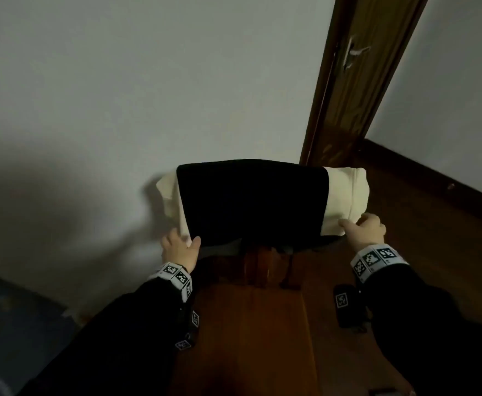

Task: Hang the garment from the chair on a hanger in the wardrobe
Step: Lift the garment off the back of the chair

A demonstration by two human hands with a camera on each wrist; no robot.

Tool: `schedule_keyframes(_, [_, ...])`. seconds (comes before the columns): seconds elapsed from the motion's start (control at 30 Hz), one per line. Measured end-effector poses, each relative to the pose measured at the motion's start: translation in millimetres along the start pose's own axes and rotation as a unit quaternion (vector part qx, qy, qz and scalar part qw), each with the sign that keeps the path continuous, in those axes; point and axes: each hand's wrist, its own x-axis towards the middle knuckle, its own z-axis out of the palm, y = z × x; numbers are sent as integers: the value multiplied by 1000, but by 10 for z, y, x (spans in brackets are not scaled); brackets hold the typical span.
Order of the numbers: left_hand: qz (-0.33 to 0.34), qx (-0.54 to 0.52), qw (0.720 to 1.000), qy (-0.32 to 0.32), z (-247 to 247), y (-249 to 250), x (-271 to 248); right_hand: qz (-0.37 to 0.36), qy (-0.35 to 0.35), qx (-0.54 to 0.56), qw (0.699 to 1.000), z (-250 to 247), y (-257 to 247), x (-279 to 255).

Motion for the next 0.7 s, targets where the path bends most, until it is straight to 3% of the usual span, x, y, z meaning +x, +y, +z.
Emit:
schedule_keyframes(0.07, [-41,17,999,-26,107,-63,54,63,9,27,998,102,41,81])
schedule_keyframes(0.2, [-94,36,990,-100,330,-146,158,136,-45,57,988,302,148,233])
schedule_keyframes(0.37, [-154,-67,983,-69,457,-126,322,142,-69,75,985,444,229,355])
schedule_keyframes(0.53, [-189,-82,977,-50,597,-143,333,149,-106,132,974,511,317,354])
schedule_keyframes(0.7, [-209,-103,968,-88,692,16,283,124,-177,215,952,686,64,230])
